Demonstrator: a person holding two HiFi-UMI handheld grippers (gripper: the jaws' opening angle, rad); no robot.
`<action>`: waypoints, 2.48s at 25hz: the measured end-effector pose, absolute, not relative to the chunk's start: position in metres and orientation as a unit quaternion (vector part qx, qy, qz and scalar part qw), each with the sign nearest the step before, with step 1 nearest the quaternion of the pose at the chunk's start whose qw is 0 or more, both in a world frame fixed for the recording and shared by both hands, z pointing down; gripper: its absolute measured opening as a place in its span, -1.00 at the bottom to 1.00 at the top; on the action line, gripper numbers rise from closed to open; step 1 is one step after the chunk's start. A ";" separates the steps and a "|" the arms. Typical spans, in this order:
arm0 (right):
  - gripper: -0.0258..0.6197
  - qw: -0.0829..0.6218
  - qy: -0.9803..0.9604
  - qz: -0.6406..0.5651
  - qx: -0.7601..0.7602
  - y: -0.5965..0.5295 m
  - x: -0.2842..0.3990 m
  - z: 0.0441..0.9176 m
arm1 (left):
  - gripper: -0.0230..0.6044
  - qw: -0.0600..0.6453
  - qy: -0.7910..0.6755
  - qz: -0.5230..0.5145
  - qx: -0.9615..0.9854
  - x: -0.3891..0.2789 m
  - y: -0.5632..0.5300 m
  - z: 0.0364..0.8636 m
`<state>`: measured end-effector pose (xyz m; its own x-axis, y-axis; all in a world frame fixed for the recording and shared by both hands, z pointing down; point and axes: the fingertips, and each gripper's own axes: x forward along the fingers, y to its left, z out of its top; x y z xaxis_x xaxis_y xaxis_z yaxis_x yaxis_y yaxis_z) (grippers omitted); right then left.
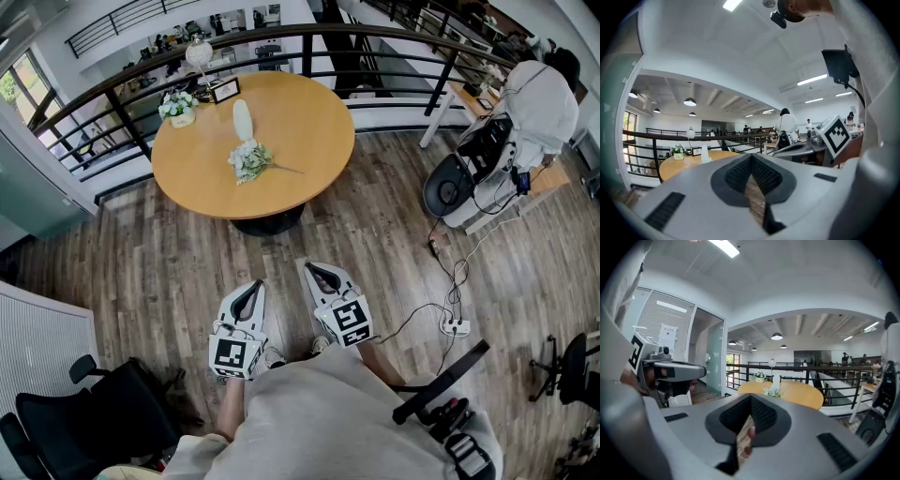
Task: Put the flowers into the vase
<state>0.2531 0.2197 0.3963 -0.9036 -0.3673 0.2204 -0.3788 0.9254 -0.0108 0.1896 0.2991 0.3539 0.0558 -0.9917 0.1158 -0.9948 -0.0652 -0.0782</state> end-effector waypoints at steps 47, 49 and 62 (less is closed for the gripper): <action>-0.90 0.161 -0.981 -0.004 0.111 0.204 0.287 0.427 | -0.91 0.006 -0.696 0.075 0.714 0.258 0.258 0.351; -0.90 0.169 -0.980 -0.004 0.107 0.202 0.284 0.430 | -0.91 0.009 -0.697 0.074 0.713 0.255 0.254 0.353; -0.90 0.177 -0.976 0.000 0.123 0.144 0.214 0.434 | -0.91 0.027 -0.685 0.064 0.725 0.178 0.193 0.366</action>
<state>0.2139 0.1443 0.4342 -0.9070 -0.2393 0.3465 -0.2395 0.9699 0.0430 0.1783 0.1928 0.3658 0.0525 -0.9903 0.1289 -0.9970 -0.0592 -0.0488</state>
